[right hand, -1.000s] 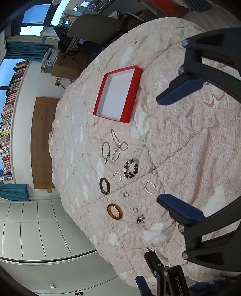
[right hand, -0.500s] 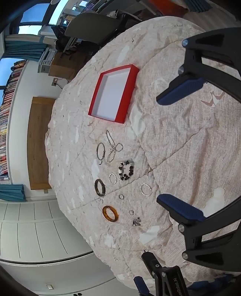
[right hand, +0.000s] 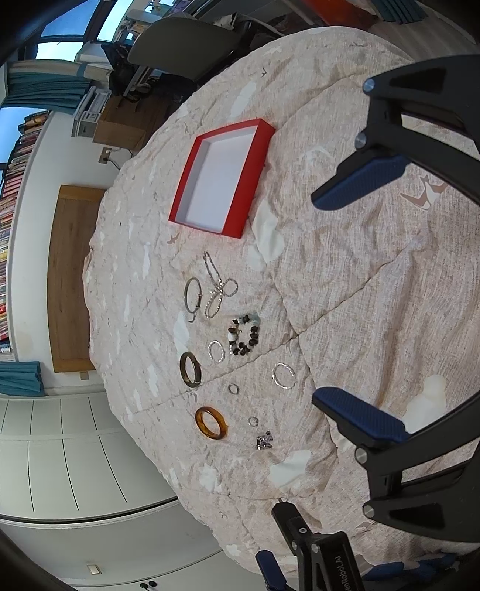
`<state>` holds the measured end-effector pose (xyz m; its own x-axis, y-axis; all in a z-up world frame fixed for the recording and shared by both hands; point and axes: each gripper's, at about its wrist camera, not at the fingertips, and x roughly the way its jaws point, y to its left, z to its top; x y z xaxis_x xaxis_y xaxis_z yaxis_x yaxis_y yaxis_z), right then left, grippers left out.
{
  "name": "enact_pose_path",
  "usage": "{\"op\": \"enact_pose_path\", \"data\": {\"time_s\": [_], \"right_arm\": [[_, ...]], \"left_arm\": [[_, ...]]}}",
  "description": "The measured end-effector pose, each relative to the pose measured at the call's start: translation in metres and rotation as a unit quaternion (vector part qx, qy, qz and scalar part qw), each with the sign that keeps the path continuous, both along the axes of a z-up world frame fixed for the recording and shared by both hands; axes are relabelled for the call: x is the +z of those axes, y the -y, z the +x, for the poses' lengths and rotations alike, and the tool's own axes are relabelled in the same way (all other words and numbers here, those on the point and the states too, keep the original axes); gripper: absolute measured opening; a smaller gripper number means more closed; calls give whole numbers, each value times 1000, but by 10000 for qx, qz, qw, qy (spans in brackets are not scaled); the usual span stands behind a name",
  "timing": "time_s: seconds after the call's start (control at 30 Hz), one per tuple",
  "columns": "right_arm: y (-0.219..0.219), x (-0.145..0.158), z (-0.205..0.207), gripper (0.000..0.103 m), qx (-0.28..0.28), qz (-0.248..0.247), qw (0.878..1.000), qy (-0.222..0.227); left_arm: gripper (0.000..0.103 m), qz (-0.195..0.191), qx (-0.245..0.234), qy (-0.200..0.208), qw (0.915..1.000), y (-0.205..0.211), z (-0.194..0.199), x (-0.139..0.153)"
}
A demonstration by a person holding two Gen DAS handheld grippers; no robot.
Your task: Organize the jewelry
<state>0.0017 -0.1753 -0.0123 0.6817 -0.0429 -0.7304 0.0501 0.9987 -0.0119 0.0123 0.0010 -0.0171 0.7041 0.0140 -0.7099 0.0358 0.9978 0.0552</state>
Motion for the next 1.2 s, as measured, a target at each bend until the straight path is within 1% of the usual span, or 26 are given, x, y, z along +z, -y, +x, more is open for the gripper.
{"op": "enact_pose_path", "data": {"time_s": [0.23, 0.47, 0.5, 0.57, 1.0, 1.2], "right_arm": [[-1, -8, 6, 97, 84, 112, 9996, -228], [-3, -13, 12, 97, 189, 109, 9992, -341], [-4, -14, 13, 97, 215, 104, 9991, -362], [-6, -16, 15, 97, 273, 89, 9987, -411], [-10, -27, 32, 96, 548, 107, 9970, -531], [-11, -31, 38, 96, 606, 129, 9963, -592]], "left_arm": [[103, 81, -4, 4, 10000, -1, 3, -4], [103, 52, -49, -112, 9999, -5, 7, -13], [103, 71, -57, -137, 9999, -2, 10, -7], [103, 56, -71, -173, 9998, -3, 11, -9], [103, 129, -58, -373, 9992, -8, 29, -23], [103, 162, -101, -375, 9991, -8, 34, -27]]}}
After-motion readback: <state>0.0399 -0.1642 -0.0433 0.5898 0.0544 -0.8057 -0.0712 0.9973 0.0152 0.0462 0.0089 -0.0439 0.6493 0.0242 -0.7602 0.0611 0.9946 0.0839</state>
